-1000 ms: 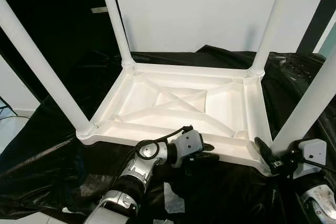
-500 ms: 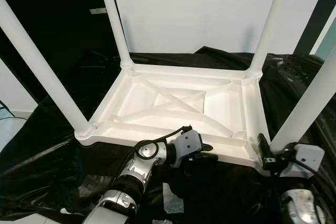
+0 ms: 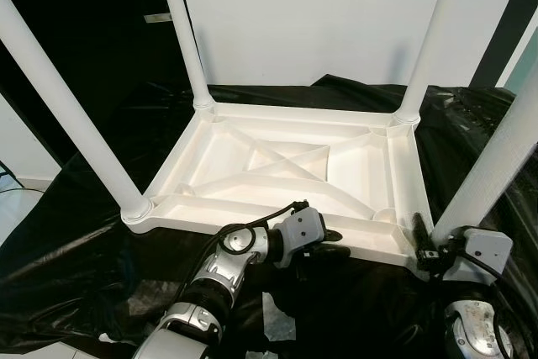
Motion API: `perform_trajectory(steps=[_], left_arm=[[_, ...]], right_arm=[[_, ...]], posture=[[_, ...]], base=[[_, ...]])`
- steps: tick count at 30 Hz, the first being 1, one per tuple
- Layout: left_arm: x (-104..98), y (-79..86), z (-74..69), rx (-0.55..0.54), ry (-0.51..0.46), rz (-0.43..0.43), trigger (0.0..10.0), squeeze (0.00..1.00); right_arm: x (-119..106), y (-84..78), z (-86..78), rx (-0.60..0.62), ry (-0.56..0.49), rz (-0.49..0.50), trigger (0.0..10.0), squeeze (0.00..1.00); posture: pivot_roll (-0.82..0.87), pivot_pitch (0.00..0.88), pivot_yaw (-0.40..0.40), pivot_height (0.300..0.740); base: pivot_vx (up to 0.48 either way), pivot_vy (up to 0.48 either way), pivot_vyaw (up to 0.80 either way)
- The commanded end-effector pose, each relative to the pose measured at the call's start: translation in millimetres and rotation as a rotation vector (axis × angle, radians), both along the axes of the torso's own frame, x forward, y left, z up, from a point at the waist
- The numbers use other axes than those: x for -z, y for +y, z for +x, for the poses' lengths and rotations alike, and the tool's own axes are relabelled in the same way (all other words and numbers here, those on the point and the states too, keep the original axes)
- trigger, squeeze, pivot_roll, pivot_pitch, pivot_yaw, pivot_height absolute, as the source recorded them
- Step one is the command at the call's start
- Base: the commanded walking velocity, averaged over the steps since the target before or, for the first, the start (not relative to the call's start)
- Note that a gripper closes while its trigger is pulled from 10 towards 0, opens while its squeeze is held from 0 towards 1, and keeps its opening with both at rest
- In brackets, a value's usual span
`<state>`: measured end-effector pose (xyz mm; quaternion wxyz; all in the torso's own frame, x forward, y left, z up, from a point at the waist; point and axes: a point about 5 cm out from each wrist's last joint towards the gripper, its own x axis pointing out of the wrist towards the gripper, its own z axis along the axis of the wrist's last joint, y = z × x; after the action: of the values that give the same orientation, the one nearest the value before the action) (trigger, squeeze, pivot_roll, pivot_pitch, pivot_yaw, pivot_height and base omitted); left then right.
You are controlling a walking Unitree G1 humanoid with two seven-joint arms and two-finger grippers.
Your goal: Building children table
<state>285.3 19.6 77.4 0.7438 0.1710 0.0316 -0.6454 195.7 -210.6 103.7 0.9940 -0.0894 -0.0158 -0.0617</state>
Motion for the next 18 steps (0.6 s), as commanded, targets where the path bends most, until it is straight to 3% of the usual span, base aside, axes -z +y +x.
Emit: perform_trajectory(steps=[1,2,3,4,7,14,15,16,18], left_arm=[[29.4,5.6,-5.3,-0.199,0.064,0.054,10.0,0.0],[29.3,5.5,-5.2,-0.198,0.065,0.054,10.0,0.0],[29.3,5.3,-5.2,-0.197,0.064,0.054,10.0,0.0],[29.3,5.3,-5.2,-0.197,0.064,0.054,10.0,0.0],[29.1,4.4,-5.4,-0.19,0.063,0.054,10.0,0.0],[29.7,5.0,-5.6,-0.187,0.063,0.057,10.0,0.0],[29.9,5.3,-5.6,-0.186,0.063,0.058,10.0,0.0],[30.1,5.7,-5.7,-0.185,0.062,0.06,10.0,0.0],[30.1,6.1,-5.7,-0.183,0.061,0.061,10.0,0.0]], right_arm=[[-0.1,1.0,1.7,-0.041,0.01,-0.021,10.0,1.0],[-2.8,0.8,2.1,-0.071,0.002,-0.042,10.0,1.0],[-7.2,2.3,2.3,-0.135,-0.007,-0.061,10.0,0.0],[-7.2,2.3,2.3,-0.135,-0.007,-0.061,10.0,0.0],[-17.8,4.5,1.7,-0.287,-0.015,-0.087,10.0,0.0],[-23.6,-1.8,1.6,-0.338,-0.003,-0.107,10.0,0.0],[-24.1,-3.6,1.0,-0.355,0.007,-0.113,4.2,0.0],[-23.6,-4.7,-0.4,-0.374,0.019,-0.113,0.0,0.0],[-22.1,-5.5,-2.4,-0.387,0.035,-0.102,0.0,0.0]], posture=[[-0.15,0.0,0.044,0.74],[-0.15,0.0,0.044,0.74],[-0.15,0.0,0.046,0.74],[-0.15,0.0,0.046,0.74],[-0.15,0.0,0.048,0.74],[-0.15,0.0,0.051,0.74],[-0.15,0.0,0.052,0.74],[-0.15,0.0,0.053,0.74],[-0.15,0.0,0.053,0.74]], base=[[0.0,0.0,0.0],[0.0,0.0,0.0],[0.0,0.0,0.0],[0.0,0.0,0.0],[0.0,0.0,0.0],[0.0,0.0,0.0],[0.0,0.0,0.0],[0.0,0.0,0.0],[0.0,0.0,0.0]])
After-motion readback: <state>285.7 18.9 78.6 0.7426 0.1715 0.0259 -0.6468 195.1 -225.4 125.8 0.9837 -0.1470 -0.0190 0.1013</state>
